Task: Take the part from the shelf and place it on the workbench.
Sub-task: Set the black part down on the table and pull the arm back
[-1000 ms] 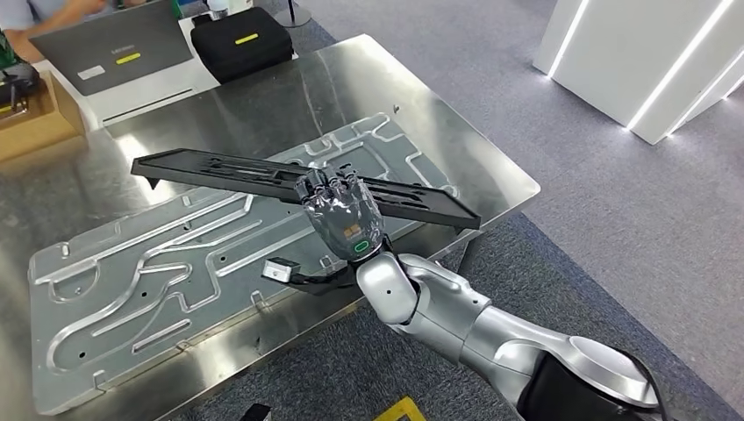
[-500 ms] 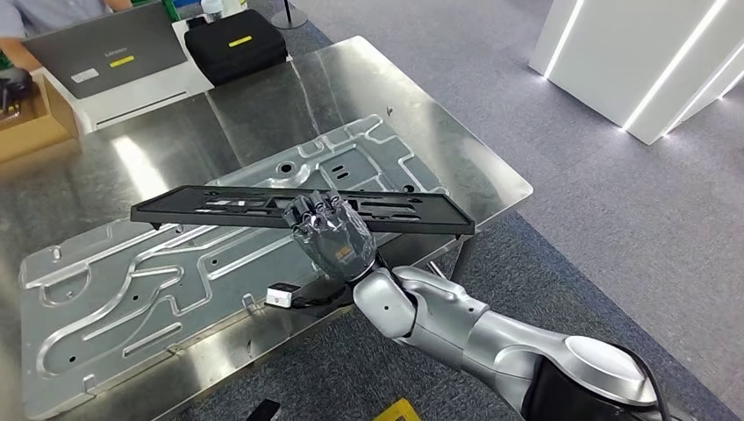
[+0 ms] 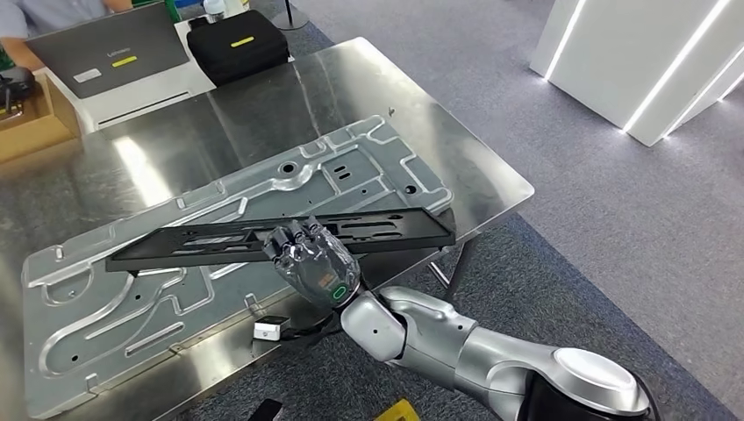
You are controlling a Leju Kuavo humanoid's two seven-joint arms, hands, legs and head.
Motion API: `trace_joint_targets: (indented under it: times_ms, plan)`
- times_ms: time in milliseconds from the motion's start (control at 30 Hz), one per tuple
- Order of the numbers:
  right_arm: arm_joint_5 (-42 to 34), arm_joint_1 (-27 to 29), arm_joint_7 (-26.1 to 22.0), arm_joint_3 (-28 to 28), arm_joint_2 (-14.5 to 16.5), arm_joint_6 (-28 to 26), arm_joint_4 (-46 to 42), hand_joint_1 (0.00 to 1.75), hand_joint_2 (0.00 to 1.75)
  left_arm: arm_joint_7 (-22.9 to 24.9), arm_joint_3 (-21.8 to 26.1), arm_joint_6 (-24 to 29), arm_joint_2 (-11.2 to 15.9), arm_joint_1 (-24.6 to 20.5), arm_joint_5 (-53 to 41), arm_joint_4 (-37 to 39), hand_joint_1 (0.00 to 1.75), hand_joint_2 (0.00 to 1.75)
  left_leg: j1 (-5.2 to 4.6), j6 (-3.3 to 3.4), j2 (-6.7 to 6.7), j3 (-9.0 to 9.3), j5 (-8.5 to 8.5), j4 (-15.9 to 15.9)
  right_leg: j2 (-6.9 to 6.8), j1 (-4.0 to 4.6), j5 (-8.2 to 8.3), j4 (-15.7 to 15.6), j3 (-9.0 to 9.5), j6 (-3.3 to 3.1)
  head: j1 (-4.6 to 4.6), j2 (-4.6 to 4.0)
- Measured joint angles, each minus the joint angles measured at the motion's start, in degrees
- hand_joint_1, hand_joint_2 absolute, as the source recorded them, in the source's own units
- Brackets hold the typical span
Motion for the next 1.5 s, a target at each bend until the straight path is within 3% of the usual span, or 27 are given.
trace_joint_targets:
  times_ms: [100, 200, 267, 300, 333, 367, 433, 500, 600, 667, 733, 767, 800, 833, 900, 933, 967, 1033, 1133, 1167, 1267, 1300, 1333, 1433, 1500]
  plan:
    - [0.01, 0.53, -1.0, -0.03, 0.66, -0.01, -0.42, 1.75, 1.75, -0.17, 0.0, -0.06, -0.02, 0.03, 0.01, 0.0, 0.0, 1.75, 0.24, -0.81, 0.03, -0.63, -1.25, 1.44, -0.07, -0.16, 0.28, -0.54, 0.24, -1.09, -0.02, 0.0]
    - [0.02, 0.95, -1.54, -0.09, 1.46, 0.0, -0.61, 1.75, 1.75, -0.28, -0.01, -0.06, -0.02, 0.08, 0.01, 0.0, 0.0, 1.75, 0.37, -1.33, 0.08, -4.83, -6.16, 10.7, -0.22, -0.11, 0.35, -0.75, 0.36, -1.77, -0.03, 0.0]
    - [0.01, 1.51, -1.76, -0.09, 1.65, 0.01, -0.66, 1.75, 1.75, -0.33, -0.02, -0.08, -0.03, 0.19, 0.01, 0.0, 0.0, 1.75, 0.39, -1.44, 0.08, -7.21, -7.5, 15.55, -0.25, 0.08, 0.3, -0.72, 0.36, -1.85, -0.02, 0.0]
    - [0.01, 1.75, -1.74, -0.09, 1.67, 0.01, -0.67, 1.75, 1.75, -0.36, -0.02, -0.09, -0.03, 0.24, 0.01, 0.0, 0.0, 1.75, 0.38, -1.39, 0.09, -7.07, -6.62, 15.14, -0.24, 0.14, 0.29, -0.69, 0.38, -1.86, -0.02, 0.0]
    - [0.0, 1.88, -1.55, -0.09, 1.7, 0.01, -0.67, 1.75, 1.75, -0.39, -0.02, -0.14, -0.03, 0.28, 0.02, 0.0, 0.0, 1.75, 0.38, -1.24, 0.09, -5.84, -4.83, 12.52, -0.2, 0.19, 0.27, -0.66, 0.42, -1.83, -0.02, 0.0]
    - [0.0, 1.91, -1.2, -0.09, 1.77, 0.01, -0.68, 1.75, 1.75, -0.41, -0.02, -0.2, -0.02, 0.27, 0.05, 0.0, 0.0, 1.75, 0.37, -1.01, 0.1, -3.92, -2.8, 8.5, -0.15, 0.2, 0.23, -0.62, 0.48, -1.77, -0.02, 0.0]
    - [0.0, 1.8, -0.32, -0.09, 1.91, 0.01, -0.7, 1.75, 1.75, -0.45, -0.02, -0.38, -0.02, 0.19, 0.16, 0.0, 0.0, 1.75, 0.12, -0.53, 0.07, -0.61, -0.5, 1.79, -0.07, 0.39, 0.13, -0.49, 0.45, -1.44, -0.02, 0.0]
    - [0.01, 1.72, 0.2, -0.08, 1.98, 0.01, -0.74, 1.75, 1.75, -0.45, -0.02, -0.55, -0.02, 0.19, 0.27, 0.0, 0.0, 1.75, -0.18, -0.19, -0.02, 0.23, -0.4, 0.01, -0.05, 0.46, 0.19, -0.53, 0.36, -0.96, -0.01, 0.0]
    - [0.0, 1.48, 0.4, -0.07, 2.07, 0.0, -0.93, 1.75, 1.75, -0.02, -0.02, -0.65, -0.02, 0.27, 0.32, 0.0, 0.0, 1.75, 0.12, 0.69, -0.03, 0.42, 0.0, -0.73, -0.08, 0.37, -0.25, 0.08, 0.01, -0.13, 0.01, 0.0]
    - [0.0, 1.14, 0.44, -0.07, 2.1, -0.01, -1.01, 1.75, 1.75, 0.24, -0.02, -0.65, -0.03, 0.18, 0.31, 0.0, 0.0, 1.75, 0.29, 1.54, -0.04, 0.67, -0.27, -1.19, -0.09, 0.3, -2.39, 4.47, -2.25, 0.36, 0.02, 0.0]
    - [0.0, 1.03, 0.46, -0.07, 2.09, -0.01, -1.02, 1.75, 1.75, 0.26, -0.02, -0.65, -0.03, 0.21, 0.29, 0.0, 0.0, 1.75, 0.21, 1.97, -0.03, 0.95, -0.76, -1.15, -0.08, 0.13, -4.84, 11.84, -6.26, 0.7, 0.01, 0.0]
    - [0.0, 1.09, 0.46, -0.06, 2.09, -0.01, -1.02, 1.75, 1.75, 0.27, -0.02, -0.64, -0.03, 0.26, 0.27, 0.0, 0.0, 1.75, 0.19, 1.97, -0.01, 1.21, -0.89, -1.05, -0.1, 0.01, -5.17, 14.39, -7.8, 0.83, 0.02, 0.0]
    - [0.0, 1.12, 0.47, -0.05, 2.08, -0.01, -1.02, 1.75, 1.75, 0.28, -0.02, -0.64, -0.03, 0.31, 0.24, 0.0, 0.0, 1.75, 0.19, 1.87, 0.01, 1.52, -0.99, -0.89, -0.11, -0.1, -4.53, 14.93, -8.37, 0.9, 0.02, 0.0]
    - [0.0, 1.1, 0.47, -0.05, 2.09, -0.01, -1.02, 1.75, 1.75, 0.31, -0.02, -0.65, -0.04, 0.32, 0.2, 0.0, 0.0, 1.75, 0.21, 1.74, -0.03, 1.89, -1.19, -0.71, -0.13, -0.19, -2.94, 13.29, -7.81, 0.87, 0.02, 0.0]
    - [0.0, 1.0, 0.35, -0.05, 2.1, -0.01, -1.02, 1.75, 1.75, 0.35, -0.02, -0.65, -0.05, 0.32, 0.13, 0.0, 0.0, 1.75, 0.21, 1.34, -0.15, 2.54, -1.82, -0.37, -0.16, -0.18, 1.17, 6.21, -4.57, 0.5, 0.03, 0.0]
    - [0.0, 0.97, 0.08, -0.11, 2.11, -0.01, -1.02, 1.75, 1.75, 0.37, -0.03, -0.65, -0.07, 0.3, 0.08, 0.0, 0.0, 1.75, 0.14, 1.04, -0.2, 2.69, -2.19, -0.18, -0.15, -0.05, 2.32, 3.12, -3.14, 0.26, 0.02, 0.0]
    - [0.0, 1.02, -0.33, -0.27, 2.15, -0.01, -0.98, 1.75, 1.75, 0.39, -0.03, -0.63, -0.07, 0.29, 0.03, -0.01, 0.0, 1.75, 0.11, 0.71, -0.2, 2.65, -2.41, -0.07, -0.13, 0.1, 2.63, 1.15, -2.26, 0.0, 0.01, 0.0]
    - [0.0, 1.28, -1.16, -0.89, 2.23, -0.01, -0.82, 1.75, 1.75, 0.43, -0.04, -0.61, -0.08, 0.29, -0.08, -0.01, 0.0, 1.75, 0.13, 0.04, -0.13, 2.5, -2.59, -0.1, -0.02, 0.4, 1.94, 0.07, -1.89, -0.41, -0.02, 0.0]
    - [0.0, 1.54, -2.22, -2.38, 2.53, -0.01, -0.51, 1.75, 1.75, 0.44, -0.04, -0.62, -0.07, 0.26, -0.23, -0.01, 0.0, 1.75, 0.32, -0.84, -0.02, 2.04, -4.02, 1.45, -0.06, 0.02, 1.67, -0.98, -0.89, -1.13, -0.02, 0.0]
    - [0.0, 1.59, -2.84, -2.99, 2.71, -0.01, -0.42, 1.75, 1.75, 0.44, -0.05, -0.63, -0.07, 0.24, -0.27, -0.01, 0.0, 1.75, 0.38, -1.1, 0.0, 0.89, -5.25, 3.95, -0.15, -0.1, 1.57, -1.28, -0.45, -1.39, -0.03, 0.0]
    - [0.0, 2.21, -4.49, -4.56, 3.03, 0.01, -0.04, 1.75, 1.75, 0.44, -0.07, -0.64, -0.08, 0.34, -0.42, 0.0, 0.0, 1.75, 0.48, -1.69, 0.02, -5.05, -8.65, 14.36, -0.34, -0.04, 1.15, -1.38, 0.1, -1.81, -0.05, 0.0]
    - [0.0, 2.46, -4.63, -4.86, 3.06, 0.01, 0.17, 1.75, 1.75, 0.44, -0.07, -0.65, -0.08, 0.38, -0.46, 0.0, 0.0, 1.75, 0.5, -1.79, 0.04, -6.16, -8.22, 15.54, -0.46, -0.03, 1.04, -1.36, 0.19, -1.84, -0.05, 0.0]
    - [0.0, 2.6, -4.44, -5.04, 3.11, 0.01, 0.44, 1.75, 1.75, 0.45, -0.07, -0.65, -0.07, 0.41, -0.5, 0.0, 0.0, 1.75, 0.52, -1.83, 0.13, -6.14, -6.62, 14.38, -0.57, -0.03, 0.92, -1.32, 0.3, -1.82, -0.05, 0.0]
    - [0.0, 2.33, -2.79, -5.1, 3.45, 0.01, 1.53, 1.75, 1.75, 0.45, -0.07, -0.63, -0.06, 0.25, -0.55, -0.01, 0.0, 1.75, 0.32, -1.49, 2.16, -1.94, -0.5, 3.55, -1.09, 0.16, 0.39, -1.04, 0.75, -1.39, -0.06, 0.0]
    - [0.0, 2.03, -1.88, -4.96, 3.59, 0.01, 2.26, 1.75, 1.75, 0.45, -0.07, -0.64, -0.07, 0.0, -0.57, -0.01, 0.0, 1.75, -0.07, -0.7, 3.05, -0.62, 0.32, 0.15, -1.75, 0.51, 0.15, -0.95, 0.86, -0.88, -0.02, 0.0]
